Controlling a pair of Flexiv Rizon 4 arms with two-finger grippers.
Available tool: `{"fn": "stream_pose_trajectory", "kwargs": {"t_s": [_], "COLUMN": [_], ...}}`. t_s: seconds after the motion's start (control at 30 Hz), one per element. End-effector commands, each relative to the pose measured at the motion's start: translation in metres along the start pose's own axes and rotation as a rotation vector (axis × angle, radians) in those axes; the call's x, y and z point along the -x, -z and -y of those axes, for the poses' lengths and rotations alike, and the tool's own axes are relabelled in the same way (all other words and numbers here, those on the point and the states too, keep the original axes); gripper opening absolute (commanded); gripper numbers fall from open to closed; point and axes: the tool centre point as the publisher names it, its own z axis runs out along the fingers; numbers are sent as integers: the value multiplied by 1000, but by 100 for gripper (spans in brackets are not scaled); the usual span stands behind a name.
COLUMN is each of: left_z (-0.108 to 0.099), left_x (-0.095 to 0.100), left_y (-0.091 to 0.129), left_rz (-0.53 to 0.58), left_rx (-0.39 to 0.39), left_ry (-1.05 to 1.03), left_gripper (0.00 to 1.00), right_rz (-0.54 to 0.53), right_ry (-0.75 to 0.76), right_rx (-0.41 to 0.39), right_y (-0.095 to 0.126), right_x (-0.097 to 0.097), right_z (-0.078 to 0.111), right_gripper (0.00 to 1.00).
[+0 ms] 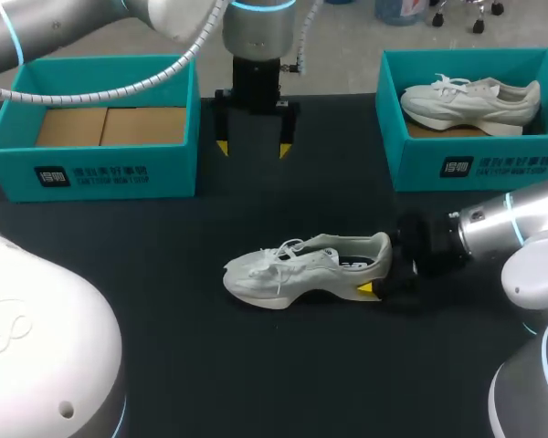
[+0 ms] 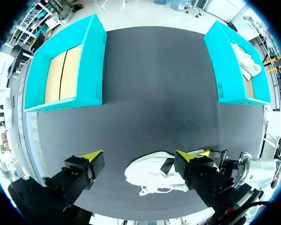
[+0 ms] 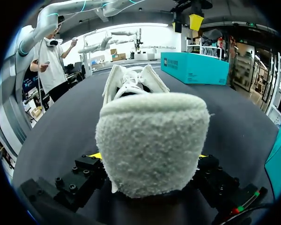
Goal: Take the shoe out of the shoebox, open the shoe tongue, remove and reinsert the insole, then place the shoe into the shoebox
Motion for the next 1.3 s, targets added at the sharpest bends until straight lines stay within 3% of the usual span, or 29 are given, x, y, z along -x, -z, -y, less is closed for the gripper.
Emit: {"fn": "stream_pose_trajectory", "kwargs": {"t_s": [0.03,0.3,0.43,0.7,1.07,1.3], "left_z": [-1,-1,-18,-55,-90,-102], "left_x": [0,0,-19,-36,-65,-82], "left_y": [0,0,2,8,-23,-52], "left_rz": [-1,-1,28,-21,37,43], "left_rx": [-1,-1,-20,3,16,72], "left_ry": [0,0,-26,-63,-189,-253], "left_gripper": [100,100,100,100,100,100], "right_rz": [0,0,0,0,0,0], "right_ry": [-1,-1,-1,-1,-1,-1], "right_rx": [-3,-3,-3,-3,-3,-3], "right_y": [-7,-7,-7,-7,-7,-7], "right_x": [-1,-1,-1,-1,-1,-1], "right_z": [4,4,4,4,4,4], "right_gripper": [0,0,0,0,0,0]}}
